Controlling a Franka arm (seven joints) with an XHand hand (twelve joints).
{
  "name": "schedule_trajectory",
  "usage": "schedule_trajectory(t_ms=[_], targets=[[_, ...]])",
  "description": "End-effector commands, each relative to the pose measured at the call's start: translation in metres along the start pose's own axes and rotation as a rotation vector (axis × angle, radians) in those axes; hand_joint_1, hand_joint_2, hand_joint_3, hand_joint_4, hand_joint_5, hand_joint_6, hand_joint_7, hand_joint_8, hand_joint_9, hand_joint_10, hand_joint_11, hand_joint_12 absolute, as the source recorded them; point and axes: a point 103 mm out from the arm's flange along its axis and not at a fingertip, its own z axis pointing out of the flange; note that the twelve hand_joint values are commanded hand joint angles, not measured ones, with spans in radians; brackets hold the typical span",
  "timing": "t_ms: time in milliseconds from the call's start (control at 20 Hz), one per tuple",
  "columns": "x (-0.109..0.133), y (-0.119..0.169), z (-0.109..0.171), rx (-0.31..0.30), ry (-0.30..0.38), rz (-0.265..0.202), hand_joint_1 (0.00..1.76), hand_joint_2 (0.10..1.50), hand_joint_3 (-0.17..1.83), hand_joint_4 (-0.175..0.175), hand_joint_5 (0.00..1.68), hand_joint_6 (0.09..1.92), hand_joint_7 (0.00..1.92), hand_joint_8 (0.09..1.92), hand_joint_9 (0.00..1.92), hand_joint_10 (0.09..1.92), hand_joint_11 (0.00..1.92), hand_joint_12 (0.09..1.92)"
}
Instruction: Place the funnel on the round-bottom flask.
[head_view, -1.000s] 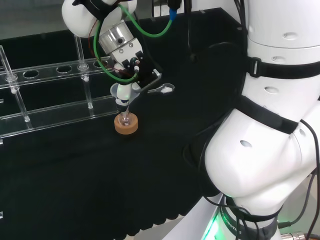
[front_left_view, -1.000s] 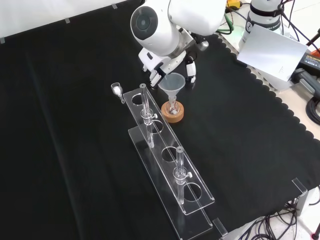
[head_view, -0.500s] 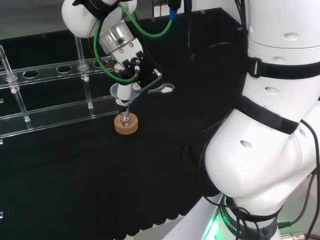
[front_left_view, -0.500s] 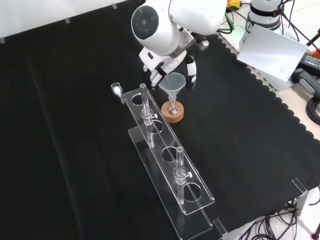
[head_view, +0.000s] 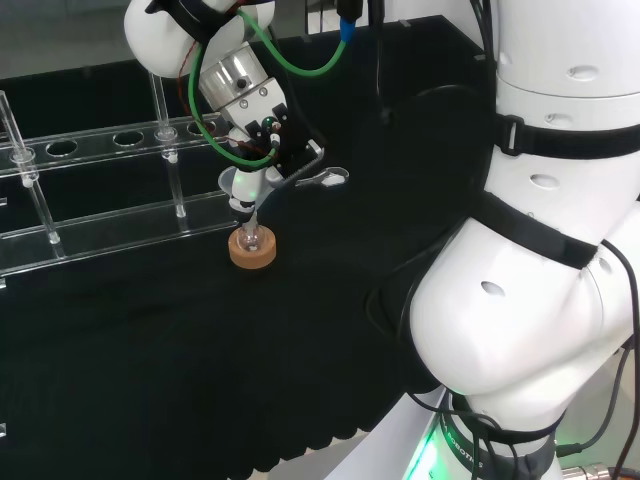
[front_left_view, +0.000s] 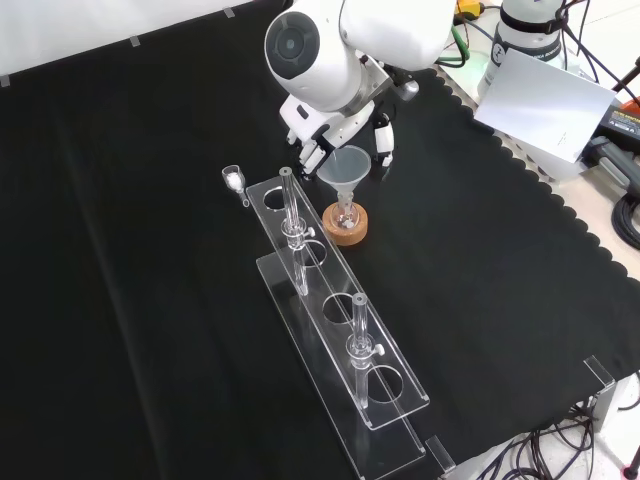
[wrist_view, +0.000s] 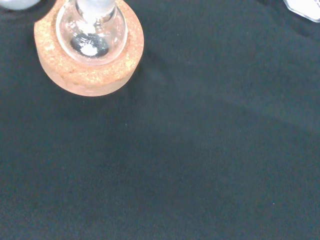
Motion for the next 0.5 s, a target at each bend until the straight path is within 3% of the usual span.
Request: schedule_trajectory(t_ms=[50, 500], targets=[[-0.0009, -0.0011, 0.0005, 0.006, 0.003, -0.004, 0.65, 0.62, 0.48, -0.071, 0.38, 0.5, 0.53, 0.86, 0.91, 0.66, 0.52, 1.34], [-0.0028, -0.0059, 0.0, -0.003, 0.008, -0.005, 0.57, 0.61, 0.43, -0.07, 0.38, 0.43, 0.48, 0.84, 0.89, 0.67, 0.51, 1.35]])
